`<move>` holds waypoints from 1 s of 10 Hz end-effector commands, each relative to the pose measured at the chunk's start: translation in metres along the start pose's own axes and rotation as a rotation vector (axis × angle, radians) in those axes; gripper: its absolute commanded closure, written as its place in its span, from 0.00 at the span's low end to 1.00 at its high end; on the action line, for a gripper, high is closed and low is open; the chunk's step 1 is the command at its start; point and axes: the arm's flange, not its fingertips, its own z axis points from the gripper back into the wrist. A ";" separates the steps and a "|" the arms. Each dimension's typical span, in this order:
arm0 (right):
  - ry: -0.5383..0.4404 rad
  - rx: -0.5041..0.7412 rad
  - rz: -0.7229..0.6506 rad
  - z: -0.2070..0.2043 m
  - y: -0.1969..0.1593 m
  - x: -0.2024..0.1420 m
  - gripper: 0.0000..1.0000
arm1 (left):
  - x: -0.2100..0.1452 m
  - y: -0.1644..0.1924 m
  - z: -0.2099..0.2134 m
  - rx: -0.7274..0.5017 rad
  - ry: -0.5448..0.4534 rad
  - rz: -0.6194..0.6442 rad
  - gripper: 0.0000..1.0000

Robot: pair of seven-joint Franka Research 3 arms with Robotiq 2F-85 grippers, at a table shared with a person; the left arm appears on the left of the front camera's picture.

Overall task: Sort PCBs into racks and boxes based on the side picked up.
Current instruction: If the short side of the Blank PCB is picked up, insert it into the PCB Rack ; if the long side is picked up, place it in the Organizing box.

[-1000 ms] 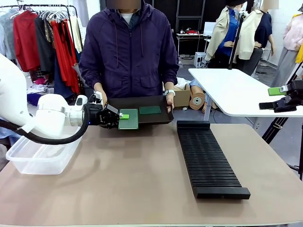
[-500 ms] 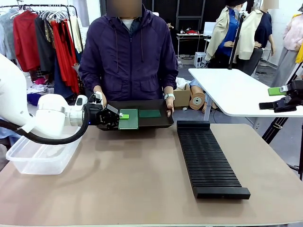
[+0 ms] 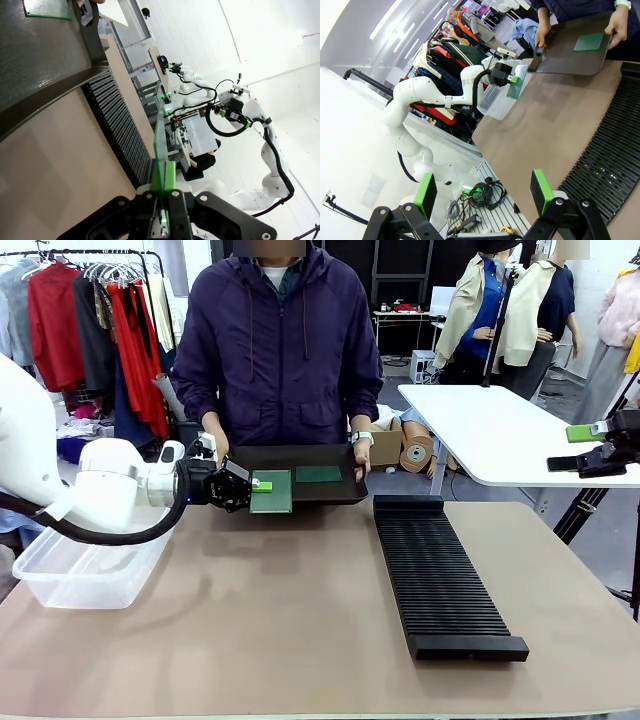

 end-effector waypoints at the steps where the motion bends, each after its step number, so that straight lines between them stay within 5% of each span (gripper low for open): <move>1: -0.013 0.004 -0.004 0.000 0.002 0.003 0.00 | 0.009 -0.024 0.010 0.039 0.022 0.015 1.00; 4: -0.013 0.004 -0.004 0.000 0.002 0.003 0.00 | 0.023 -0.071 0.038 0.118 0.098 0.060 1.00; 10: -0.013 0.004 -0.004 0.000 0.002 0.003 0.00 | 0.032 -0.151 0.117 0.542 0.307 0.108 1.00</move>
